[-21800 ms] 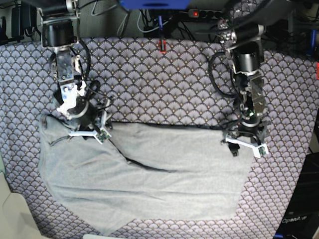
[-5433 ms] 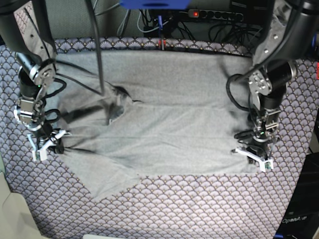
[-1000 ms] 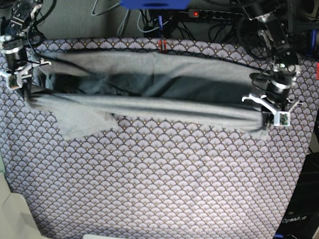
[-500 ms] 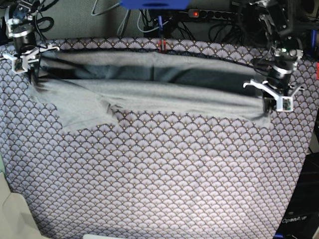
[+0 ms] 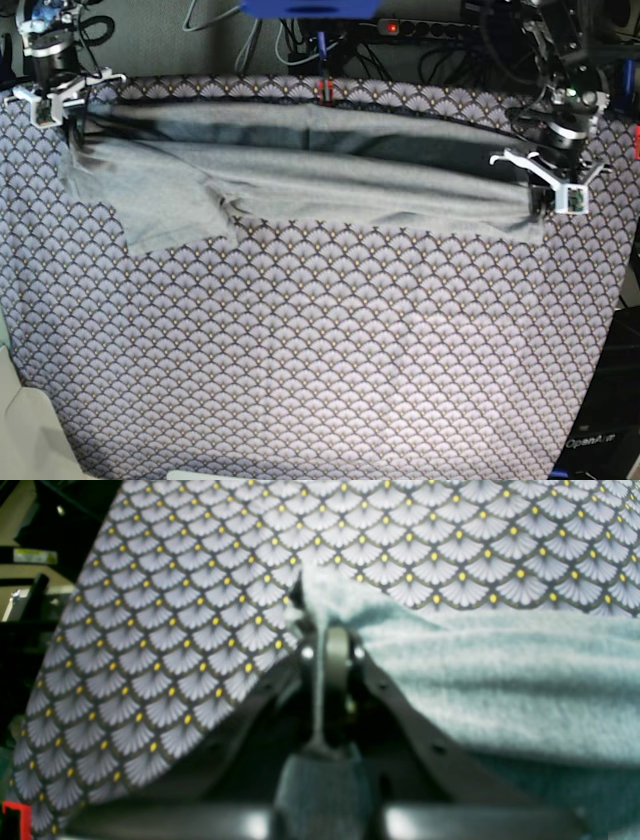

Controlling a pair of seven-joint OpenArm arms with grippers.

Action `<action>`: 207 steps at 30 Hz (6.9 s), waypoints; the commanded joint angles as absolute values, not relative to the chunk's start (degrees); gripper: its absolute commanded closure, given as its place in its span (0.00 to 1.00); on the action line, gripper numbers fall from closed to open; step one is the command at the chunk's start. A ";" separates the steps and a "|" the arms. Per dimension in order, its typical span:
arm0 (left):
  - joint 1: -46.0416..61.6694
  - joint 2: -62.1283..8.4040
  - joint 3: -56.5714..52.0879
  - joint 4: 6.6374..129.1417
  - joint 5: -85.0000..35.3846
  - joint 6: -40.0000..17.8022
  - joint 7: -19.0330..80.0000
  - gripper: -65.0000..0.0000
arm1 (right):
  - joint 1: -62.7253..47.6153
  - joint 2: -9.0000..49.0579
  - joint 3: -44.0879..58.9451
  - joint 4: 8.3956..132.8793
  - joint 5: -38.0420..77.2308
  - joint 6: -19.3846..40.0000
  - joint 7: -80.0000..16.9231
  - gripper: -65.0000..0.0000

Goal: Fold the T-shirt properly
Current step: 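Lay the folded edge down along the first fold with both grippers, then move the right gripper along the fold and tuck the loose shirt end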

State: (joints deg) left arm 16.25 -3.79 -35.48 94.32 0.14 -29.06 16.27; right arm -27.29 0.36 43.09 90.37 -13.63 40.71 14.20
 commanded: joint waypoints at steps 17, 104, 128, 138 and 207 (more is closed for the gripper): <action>17.54 -4.26 -40.40 95.16 -3.56 -36.53 14.81 1.00 | -30.64 0.75 43.65 91.21 -12.53 40.00 15.52 1.00; 16.13 -4.79 -45.14 85.49 -3.74 -36.62 14.73 0.43 | -23.78 2.51 42.42 87.16 -12.97 40.00 14.99 0.61; 16.13 -4.79 -45.14 85.93 -3.56 -36.62 14.73 0.43 | -18.77 -0.31 39.34 85.58 -16.92 40.00 14.90 0.51; 16.13 -4.79 -45.14 86.02 -3.56 -36.44 14.73 0.43 | -18.42 -0.31 39.52 81.27 -17.01 40.00 14.99 0.51; 15.87 -4.35 -45.14 86.11 -3.47 -36.00 14.81 0.43 | -3.03 10.33 23.25 69.14 -17.10 40.00 0.75 0.70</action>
State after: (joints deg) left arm 16.16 -3.77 -44.91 84.86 -2.83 -36.01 16.29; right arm -3.22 9.65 23.14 68.93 -15.16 40.56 2.85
